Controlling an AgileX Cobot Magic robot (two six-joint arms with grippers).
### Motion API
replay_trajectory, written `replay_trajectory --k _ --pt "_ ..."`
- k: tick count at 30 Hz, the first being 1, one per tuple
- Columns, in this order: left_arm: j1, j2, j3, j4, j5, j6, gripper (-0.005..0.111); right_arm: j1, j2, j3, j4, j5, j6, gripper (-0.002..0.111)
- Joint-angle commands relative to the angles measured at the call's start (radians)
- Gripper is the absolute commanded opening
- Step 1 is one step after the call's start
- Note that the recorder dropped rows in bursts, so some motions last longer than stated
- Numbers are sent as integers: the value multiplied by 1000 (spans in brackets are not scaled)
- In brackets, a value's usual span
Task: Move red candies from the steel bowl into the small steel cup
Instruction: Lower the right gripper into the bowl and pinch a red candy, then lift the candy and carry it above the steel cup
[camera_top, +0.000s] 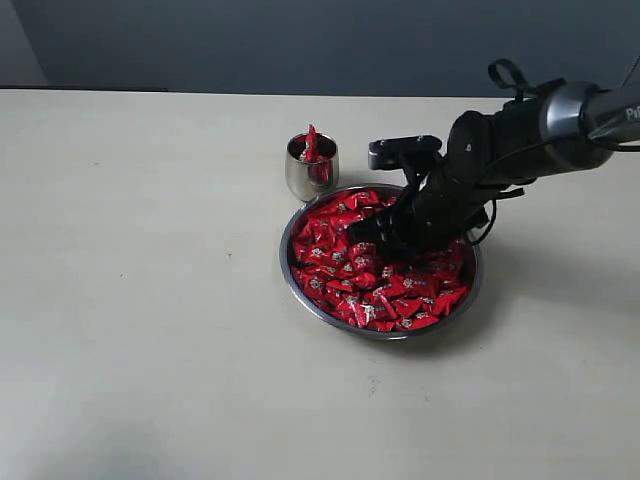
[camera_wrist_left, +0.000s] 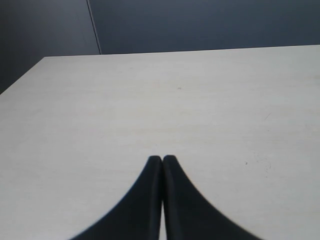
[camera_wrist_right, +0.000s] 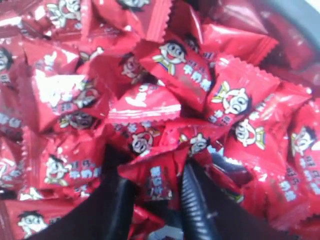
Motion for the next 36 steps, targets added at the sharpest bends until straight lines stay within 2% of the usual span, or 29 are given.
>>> replay_trajectory --k 1,2,22,31,36 --pt "-5 -5 5 2 -8 -1 0 -3 18 3 -3 6 -5 2" --pt "-5 -5 5 2 -8 -1 0 -3 18 3 -3 9 -5 -1" --pt "-5 -5 5 2 -8 -1 0 -3 -175 -5 -24 64 -5 -1" --pt "-5 -5 5 2 -8 -1 0 -3 -169 -241 -32 83 -50 -1" --pt "-5 -5 5 2 -8 -1 0 -3 -146 -315 -17 72 -87 -1"
